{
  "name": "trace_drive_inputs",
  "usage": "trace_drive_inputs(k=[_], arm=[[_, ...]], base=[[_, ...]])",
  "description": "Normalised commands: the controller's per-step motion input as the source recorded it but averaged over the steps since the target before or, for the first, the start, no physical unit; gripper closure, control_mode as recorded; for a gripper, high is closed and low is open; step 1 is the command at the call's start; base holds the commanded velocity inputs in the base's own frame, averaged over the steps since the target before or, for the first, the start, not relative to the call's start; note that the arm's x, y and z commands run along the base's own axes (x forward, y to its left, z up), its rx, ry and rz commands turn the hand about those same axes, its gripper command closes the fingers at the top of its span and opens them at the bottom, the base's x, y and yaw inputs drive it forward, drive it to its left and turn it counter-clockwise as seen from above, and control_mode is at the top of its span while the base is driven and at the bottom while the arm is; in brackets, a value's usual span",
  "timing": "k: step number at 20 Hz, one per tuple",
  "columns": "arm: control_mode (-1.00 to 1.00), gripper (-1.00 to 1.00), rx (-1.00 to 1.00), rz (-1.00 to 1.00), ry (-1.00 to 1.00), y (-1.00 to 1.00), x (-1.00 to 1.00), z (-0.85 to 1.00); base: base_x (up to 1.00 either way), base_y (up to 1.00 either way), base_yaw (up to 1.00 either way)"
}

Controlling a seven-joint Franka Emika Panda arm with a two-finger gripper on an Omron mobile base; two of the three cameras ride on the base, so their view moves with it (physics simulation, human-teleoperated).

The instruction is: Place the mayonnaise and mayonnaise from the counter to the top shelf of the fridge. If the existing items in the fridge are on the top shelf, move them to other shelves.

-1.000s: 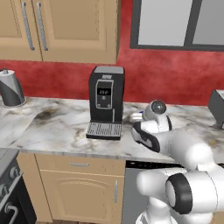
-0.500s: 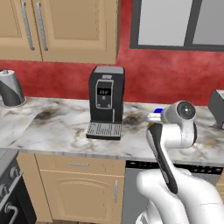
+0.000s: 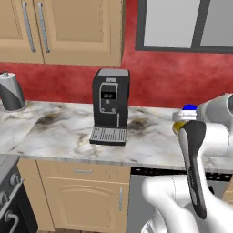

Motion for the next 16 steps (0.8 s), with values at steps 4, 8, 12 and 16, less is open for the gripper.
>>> trace_drive_inputs(k=[4, 8, 12, 16], arm=[[-1.0, 1.0, 0.0, 0.01, -0.02, 0.0, -0.95, 0.8], [-1.0, 1.0, 0.0, 0.0, -0.02, 0.0, -0.22, 0.05], [-1.0, 1.0, 0.0, 0.0, 0.0, -0.09, -0.3, 0.0], [1.0, 1.0, 0.0, 0.0, 0.0, 0.0, 0.0, 0.0]], base=[[0.0, 0.0, 0.0], [0.0, 0.0, 0.0], [0.0, 0.0, 0.0], [-1.0, -0.92, 0.0]])
